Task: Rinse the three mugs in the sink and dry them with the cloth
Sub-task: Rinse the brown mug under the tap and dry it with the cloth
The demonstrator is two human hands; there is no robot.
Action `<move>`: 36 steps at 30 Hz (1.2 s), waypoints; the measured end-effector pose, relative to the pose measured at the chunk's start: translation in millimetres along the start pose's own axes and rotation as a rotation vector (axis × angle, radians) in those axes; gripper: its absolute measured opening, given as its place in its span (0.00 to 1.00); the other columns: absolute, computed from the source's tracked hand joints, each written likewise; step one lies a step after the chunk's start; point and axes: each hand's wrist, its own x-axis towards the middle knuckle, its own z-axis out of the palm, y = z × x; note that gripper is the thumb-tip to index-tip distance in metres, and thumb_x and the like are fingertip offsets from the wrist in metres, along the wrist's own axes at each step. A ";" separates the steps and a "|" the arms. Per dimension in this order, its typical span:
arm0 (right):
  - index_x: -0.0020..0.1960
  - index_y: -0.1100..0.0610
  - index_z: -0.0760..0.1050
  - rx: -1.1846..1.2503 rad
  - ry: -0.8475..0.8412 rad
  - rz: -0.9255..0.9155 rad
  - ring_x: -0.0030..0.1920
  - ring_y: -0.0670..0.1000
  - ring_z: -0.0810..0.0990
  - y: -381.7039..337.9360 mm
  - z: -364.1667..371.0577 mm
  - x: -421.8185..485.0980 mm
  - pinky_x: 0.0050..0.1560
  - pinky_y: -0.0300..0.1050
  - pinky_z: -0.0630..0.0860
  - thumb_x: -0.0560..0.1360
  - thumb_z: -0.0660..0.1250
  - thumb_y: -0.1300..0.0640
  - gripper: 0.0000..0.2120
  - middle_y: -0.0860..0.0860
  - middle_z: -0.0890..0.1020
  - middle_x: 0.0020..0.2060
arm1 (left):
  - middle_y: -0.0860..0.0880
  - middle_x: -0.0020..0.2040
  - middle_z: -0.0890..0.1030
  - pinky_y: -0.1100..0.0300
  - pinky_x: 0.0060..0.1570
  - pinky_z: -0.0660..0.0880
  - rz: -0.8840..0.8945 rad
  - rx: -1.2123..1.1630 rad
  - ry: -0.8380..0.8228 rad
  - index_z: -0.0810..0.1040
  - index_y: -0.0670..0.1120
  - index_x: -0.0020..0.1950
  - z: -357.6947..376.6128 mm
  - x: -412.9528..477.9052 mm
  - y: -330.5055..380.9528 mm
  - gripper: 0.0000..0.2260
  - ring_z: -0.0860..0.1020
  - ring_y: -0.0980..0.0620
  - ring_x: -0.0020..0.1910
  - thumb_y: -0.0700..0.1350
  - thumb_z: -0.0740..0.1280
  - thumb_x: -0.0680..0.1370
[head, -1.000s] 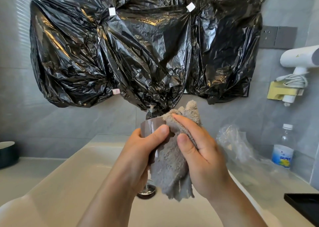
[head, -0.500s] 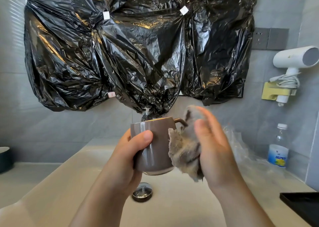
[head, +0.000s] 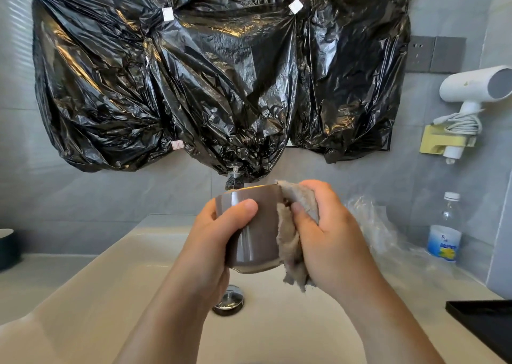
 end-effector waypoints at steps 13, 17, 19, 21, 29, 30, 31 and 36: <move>0.42 0.49 0.75 -0.232 0.235 -0.054 0.34 0.54 0.76 3.6 5.3 -0.6 0.32 0.51 0.73 0.77 0.66 0.54 0.05 0.47 0.78 0.29 | 0.39 0.50 0.84 0.51 0.41 0.82 0.023 0.062 -0.004 0.78 0.43 0.61 2.0 -2.7 -0.4 0.34 0.83 0.44 0.46 0.54 0.76 0.58; 0.50 0.44 0.75 0.052 -0.027 0.061 0.33 0.52 0.80 1.3 4.4 0.3 0.29 0.43 0.70 0.77 0.61 0.61 0.12 0.47 0.82 0.33 | 0.39 0.49 0.85 0.51 0.42 0.82 0.034 0.015 0.028 0.79 0.41 0.60 0.8 -0.6 0.7 0.32 0.83 0.44 0.46 0.54 0.75 0.59; 0.56 0.40 0.75 0.204 -0.151 0.106 0.34 0.50 0.81 0.7 2.2 0.2 0.30 0.38 0.69 0.75 0.60 0.64 0.20 0.45 0.83 0.38 | 0.38 0.50 0.84 0.50 0.42 0.81 0.035 -0.002 0.029 0.79 0.39 0.61 -1.3 0.1 1.7 0.33 0.83 0.42 0.47 0.54 0.74 0.60; 0.57 0.41 0.75 0.202 -0.144 0.062 0.38 0.46 0.81 2.6 2.7 1.1 0.32 0.39 0.72 0.76 0.62 0.65 0.20 0.43 0.83 0.41 | 0.37 0.52 0.84 0.49 0.43 0.80 0.022 -0.005 0.023 0.77 0.38 0.63 -2.0 0.2 2.4 0.35 0.82 0.41 0.48 0.54 0.74 0.60; 0.45 0.49 0.75 -0.284 0.172 -0.076 0.37 0.62 0.77 7.1 3.4 -1.2 0.34 0.53 0.75 0.77 0.60 0.50 0.06 0.50 0.79 0.31 | 0.42 0.50 0.86 0.54 0.41 0.81 0.014 0.071 -0.021 0.80 0.43 0.59 1.9 -1.6 -0.9 0.31 0.85 0.46 0.46 0.55 0.74 0.59; 0.44 0.49 0.75 -0.288 0.172 -0.072 0.37 0.62 0.77 7.1 1.6 0.9 0.35 0.53 0.76 0.76 0.60 0.49 0.07 0.50 0.80 0.31 | 0.42 0.49 0.86 0.54 0.41 0.81 0.010 0.065 -0.023 0.80 0.43 0.59 2.1 -1.8 -1.3 0.31 0.85 0.46 0.46 0.55 0.74 0.59; 0.44 0.48 0.75 -0.263 0.151 -0.057 0.38 0.60 0.77 7.1 0.5 2.6 0.36 0.53 0.76 0.77 0.61 0.50 0.06 0.49 0.80 0.31 | 0.42 0.49 0.86 0.54 0.41 0.81 0.009 0.054 -0.019 0.81 0.43 0.58 2.1 -1.4 -1.3 0.30 0.84 0.46 0.45 0.55 0.75 0.59; 0.58 0.41 0.76 0.263 -0.226 0.068 0.50 0.46 0.82 3.9 -2.8 2.1 0.53 0.49 0.78 0.77 0.65 0.61 0.16 0.43 0.84 0.48 | 0.40 0.50 0.86 0.50 0.45 0.82 -0.043 -0.042 -0.024 0.86 0.44 0.53 -2.0 0.9 2.2 0.24 0.84 0.43 0.47 0.55 0.73 0.62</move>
